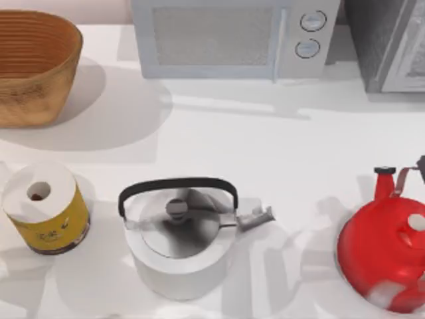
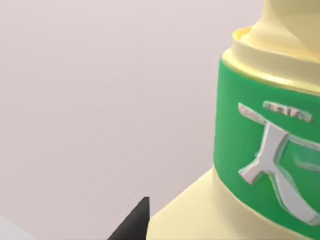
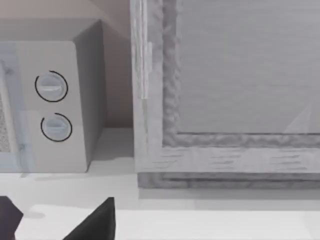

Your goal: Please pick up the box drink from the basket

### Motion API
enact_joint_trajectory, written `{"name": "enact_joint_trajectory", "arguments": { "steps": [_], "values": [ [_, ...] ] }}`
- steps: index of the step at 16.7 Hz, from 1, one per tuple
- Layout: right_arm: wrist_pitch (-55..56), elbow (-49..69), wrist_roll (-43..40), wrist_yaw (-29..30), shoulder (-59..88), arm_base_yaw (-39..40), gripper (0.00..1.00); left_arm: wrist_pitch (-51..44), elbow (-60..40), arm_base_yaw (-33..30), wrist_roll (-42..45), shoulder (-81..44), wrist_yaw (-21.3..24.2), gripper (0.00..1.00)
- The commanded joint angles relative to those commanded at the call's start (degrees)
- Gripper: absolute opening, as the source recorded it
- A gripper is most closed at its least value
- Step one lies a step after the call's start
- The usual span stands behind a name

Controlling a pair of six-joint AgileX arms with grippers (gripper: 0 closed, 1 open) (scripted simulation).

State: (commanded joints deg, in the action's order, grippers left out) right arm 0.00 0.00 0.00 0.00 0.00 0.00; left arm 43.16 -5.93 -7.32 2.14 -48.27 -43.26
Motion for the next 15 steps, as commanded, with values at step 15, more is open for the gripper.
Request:
{"name": "enact_joint_trajectory", "arguments": {
  "steps": [15],
  "values": [
    [0.0, 0.0, 0.0, 0.0, 0.0, 0.0, 1.0, 35.9, 1.7, 9.1, -0.2, -33.2, 9.9, 0.0]
  ]
}}
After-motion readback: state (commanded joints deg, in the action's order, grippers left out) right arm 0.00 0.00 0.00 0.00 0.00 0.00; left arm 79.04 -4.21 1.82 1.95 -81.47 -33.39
